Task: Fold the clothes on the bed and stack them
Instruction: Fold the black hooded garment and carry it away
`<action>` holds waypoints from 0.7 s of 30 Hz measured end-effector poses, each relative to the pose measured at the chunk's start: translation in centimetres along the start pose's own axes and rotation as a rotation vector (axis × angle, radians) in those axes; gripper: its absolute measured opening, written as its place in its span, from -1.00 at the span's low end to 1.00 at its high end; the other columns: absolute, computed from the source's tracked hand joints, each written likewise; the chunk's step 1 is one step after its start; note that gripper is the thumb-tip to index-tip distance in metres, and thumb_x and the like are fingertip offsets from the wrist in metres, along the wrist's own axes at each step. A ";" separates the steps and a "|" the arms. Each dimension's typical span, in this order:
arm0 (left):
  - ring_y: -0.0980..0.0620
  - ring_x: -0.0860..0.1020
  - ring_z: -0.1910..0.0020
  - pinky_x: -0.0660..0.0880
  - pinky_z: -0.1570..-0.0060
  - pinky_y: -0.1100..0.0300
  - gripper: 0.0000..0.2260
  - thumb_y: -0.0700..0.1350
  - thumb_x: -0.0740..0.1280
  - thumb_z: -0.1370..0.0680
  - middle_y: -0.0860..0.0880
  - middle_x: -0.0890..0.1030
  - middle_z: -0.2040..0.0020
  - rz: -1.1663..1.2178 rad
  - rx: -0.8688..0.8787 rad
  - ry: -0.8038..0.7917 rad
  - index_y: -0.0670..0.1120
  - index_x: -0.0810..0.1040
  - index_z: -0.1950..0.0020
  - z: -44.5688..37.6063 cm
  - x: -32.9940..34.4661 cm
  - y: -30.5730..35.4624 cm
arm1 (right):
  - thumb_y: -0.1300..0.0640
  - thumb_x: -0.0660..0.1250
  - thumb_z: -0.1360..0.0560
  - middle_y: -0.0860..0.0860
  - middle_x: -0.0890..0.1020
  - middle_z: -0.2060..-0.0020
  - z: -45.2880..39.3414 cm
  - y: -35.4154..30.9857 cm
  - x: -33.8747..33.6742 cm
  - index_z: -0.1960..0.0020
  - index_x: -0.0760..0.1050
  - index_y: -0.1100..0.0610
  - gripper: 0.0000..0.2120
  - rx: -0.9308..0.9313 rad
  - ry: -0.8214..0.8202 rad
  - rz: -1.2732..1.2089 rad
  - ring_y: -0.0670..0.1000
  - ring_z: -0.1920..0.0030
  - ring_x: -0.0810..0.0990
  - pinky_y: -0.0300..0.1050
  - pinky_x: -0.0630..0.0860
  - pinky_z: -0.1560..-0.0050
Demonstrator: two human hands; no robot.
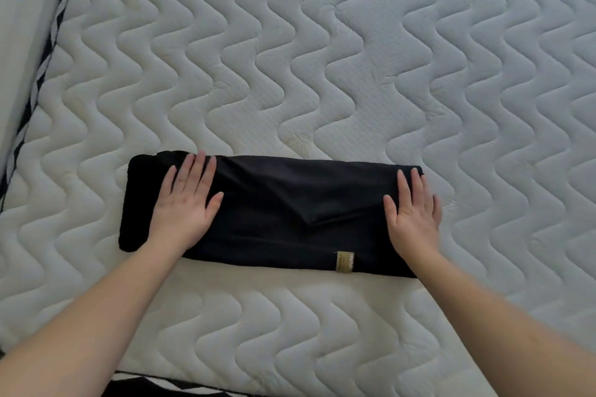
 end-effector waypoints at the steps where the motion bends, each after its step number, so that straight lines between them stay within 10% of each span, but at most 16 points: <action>1: -0.05 -0.02 -0.60 -0.09 -0.55 -0.02 -0.42 0.15 -0.08 -0.64 -0.09 -0.02 -0.62 0.021 0.071 0.015 -0.07 -0.05 -0.61 -0.1 -0.5 2.2 | -0.18 -0.07 -0.64 -0.01 0.06 -0.57 0.1 0.5 -0.5 -0.59 0.00 -0.03 -0.44 0.109 0.062 -0.141 0.02 -0.56 0.00 0.08 -0.08 -0.51; 7: -0.04 -0.01 -0.60 -0.01 -0.54 -0.06 -0.39 0.24 -0.02 -0.62 -0.04 0.00 -0.63 0.047 0.409 0.008 0.02 0.01 -0.63 -1.0 -1.4 15.7 | -0.25 0.25 -0.54 0.04 0.56 -0.07 -2.0 2.6 -1.9 -0.19 0.44 0.14 -0.52 0.530 -0.084 -0.740 0.08 -0.08 0.54 0.00 0.47 -0.05; 21: -0.16 0.00 -0.59 0.02 -0.49 -0.27 -0.23 0.40 -0.08 -0.54 -0.19 -0.04 -0.62 -0.105 0.408 -0.111 -0.03 0.02 -0.62 2.4 2.6 21.0 | -0.09 0.23 -0.61 -0.13 0.53 0.18 -1.4 6.1 -1.9 -0.10 0.32 -0.01 -0.82 0.097 -0.076 -0.720 -0.10 0.19 0.52 -0.07 0.43 0.12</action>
Point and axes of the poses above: each hand's wrist, its own z-axis away from the middle knuckle, its own x-axis out of the palm, y = z × x, the point moved 2 cm from there along -z, towards the middle knuckle
